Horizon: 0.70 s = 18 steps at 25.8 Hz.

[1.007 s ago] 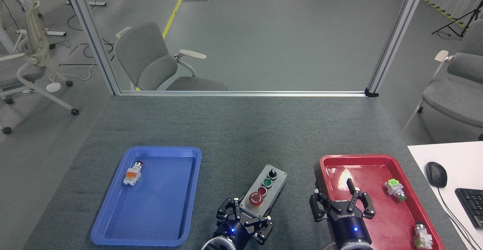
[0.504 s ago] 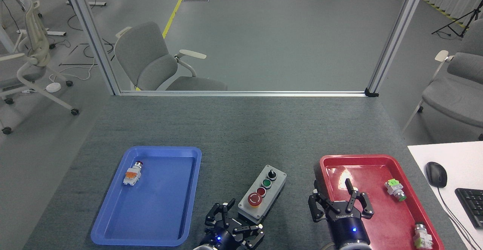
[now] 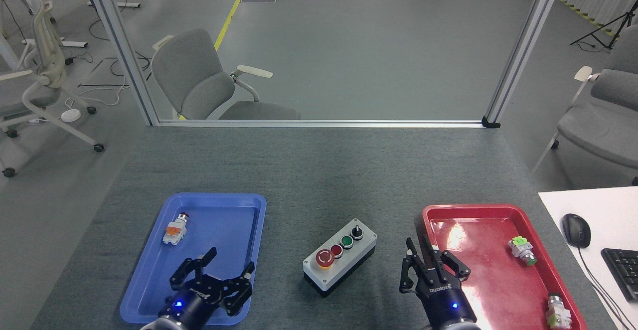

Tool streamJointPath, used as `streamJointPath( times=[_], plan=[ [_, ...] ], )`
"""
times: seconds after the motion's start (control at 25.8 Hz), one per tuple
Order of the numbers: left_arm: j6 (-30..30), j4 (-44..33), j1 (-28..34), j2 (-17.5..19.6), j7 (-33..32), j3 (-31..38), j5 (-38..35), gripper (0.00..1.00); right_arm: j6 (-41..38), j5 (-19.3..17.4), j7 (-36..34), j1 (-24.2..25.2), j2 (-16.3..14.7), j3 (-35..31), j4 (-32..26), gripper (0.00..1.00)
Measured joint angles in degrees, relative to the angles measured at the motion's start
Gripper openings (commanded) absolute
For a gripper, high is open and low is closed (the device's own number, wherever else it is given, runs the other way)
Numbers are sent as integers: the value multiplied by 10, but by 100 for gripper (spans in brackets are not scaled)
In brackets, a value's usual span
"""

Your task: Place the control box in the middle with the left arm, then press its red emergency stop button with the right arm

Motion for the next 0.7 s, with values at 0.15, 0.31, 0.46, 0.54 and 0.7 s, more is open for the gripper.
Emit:
streamJointPath(
  times=[0.15,0.31,0.46,0.54,0.7],
  plan=[
    [-55,-19,19,6,0,127,26,99,-17,5,2,0,2,10,0,0],
    [-69,-21,25,3,5,224,38,99,-39,11,2,-2,10,26,0,0],
    [-64,-23,26,-15,13,275,40,99,-46,16,2,-7,22,51,1,0],
    [-59,-24,27,-27,14,285,39,99,-47,18,8,-14,28,67,2,0],
    [-55,-22,28,-63,15,289,34,99,-48,22,24,-32,39,110,18,0]
  ],
)
